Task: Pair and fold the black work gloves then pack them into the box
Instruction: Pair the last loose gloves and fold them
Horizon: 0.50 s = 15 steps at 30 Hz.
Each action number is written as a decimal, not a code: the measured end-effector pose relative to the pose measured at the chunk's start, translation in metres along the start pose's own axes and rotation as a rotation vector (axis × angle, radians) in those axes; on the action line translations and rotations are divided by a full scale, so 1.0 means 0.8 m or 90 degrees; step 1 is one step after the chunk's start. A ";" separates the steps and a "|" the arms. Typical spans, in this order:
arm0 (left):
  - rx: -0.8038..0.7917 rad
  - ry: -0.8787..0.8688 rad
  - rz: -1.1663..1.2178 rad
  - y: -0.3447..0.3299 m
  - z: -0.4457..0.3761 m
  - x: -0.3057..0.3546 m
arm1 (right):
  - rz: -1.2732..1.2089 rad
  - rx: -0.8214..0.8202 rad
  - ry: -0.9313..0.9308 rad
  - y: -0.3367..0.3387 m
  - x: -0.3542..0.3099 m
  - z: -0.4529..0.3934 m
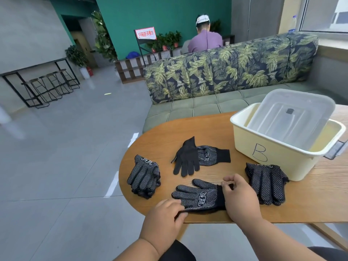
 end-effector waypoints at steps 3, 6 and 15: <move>-0.011 0.044 0.024 0.006 0.002 -0.001 | 0.076 -0.013 0.025 0.000 -0.008 0.005; -0.021 0.095 0.044 0.010 -0.006 -0.004 | 0.136 -0.034 0.046 -0.006 -0.012 0.008; -0.089 0.182 0.014 -0.004 -0.007 -0.003 | 0.220 -0.063 0.061 -0.015 -0.011 0.003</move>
Point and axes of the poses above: each hand's wrist, its own z-axis away from the middle knuckle, its own y-axis out of the back of the hand, x = y × z, the point moved 8 cm from there along -z, towards the middle knuckle, and after that the axes turned 2 degrees about -x, right-handed, at the moved point
